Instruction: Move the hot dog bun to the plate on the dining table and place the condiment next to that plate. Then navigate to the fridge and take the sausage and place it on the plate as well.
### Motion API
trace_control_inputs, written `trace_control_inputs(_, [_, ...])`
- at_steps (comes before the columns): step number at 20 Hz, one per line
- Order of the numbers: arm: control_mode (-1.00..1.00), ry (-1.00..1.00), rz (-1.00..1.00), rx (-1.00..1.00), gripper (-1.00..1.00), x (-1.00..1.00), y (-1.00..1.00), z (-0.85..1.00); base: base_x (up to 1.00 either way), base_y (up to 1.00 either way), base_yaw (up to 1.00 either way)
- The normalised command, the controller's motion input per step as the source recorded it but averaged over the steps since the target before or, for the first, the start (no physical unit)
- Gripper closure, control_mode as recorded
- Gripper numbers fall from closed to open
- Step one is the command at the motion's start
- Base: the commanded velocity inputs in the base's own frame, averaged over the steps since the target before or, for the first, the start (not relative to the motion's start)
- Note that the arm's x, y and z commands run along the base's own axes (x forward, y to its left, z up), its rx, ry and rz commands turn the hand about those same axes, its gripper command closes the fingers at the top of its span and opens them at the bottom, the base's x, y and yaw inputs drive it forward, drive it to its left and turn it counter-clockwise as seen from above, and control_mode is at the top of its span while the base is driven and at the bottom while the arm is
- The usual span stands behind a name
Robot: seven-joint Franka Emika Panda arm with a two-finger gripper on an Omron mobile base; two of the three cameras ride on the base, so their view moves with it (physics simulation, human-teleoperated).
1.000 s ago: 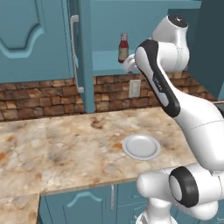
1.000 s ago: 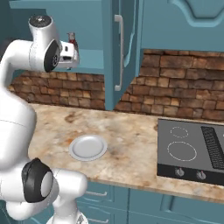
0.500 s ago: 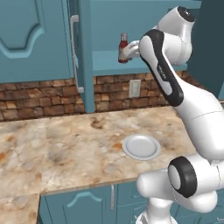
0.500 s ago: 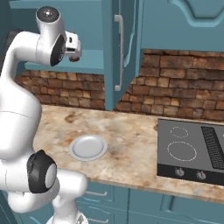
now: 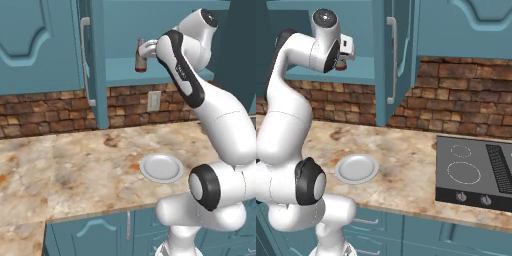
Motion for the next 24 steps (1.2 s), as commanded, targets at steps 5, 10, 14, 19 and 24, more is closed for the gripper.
trace_control_inputs(5, [-1.00, -0.02, 0.00, 0.05, -1.00, 0.30, -0.02, 0.19, 0.00, 0.00, 0.00])
trace_control_inputs(10, [-1.00, -0.06, 0.01, 0.07, -1.00, 0.15, 0.00, 0.00, 0.00, 0.00, 0.00])
trace_control_inputs(14, [-1.00, -0.10, 0.02, 0.08, -1.00, 0.27, 0.00, 0.00, 0.00, 0.00, 0.00])
trace_control_inputs(19, [-1.00, -0.02, 0.03, 0.05, -1.00, 0.34, 0.00, -0.04, 0.00, 0.00, 0.00])
trace_control_inputs(24, [-1.00, 0.00, 0.03, 0.02, -1.00, 0.41, 0.00, 0.00, 0.00, 0.00, 0.00])
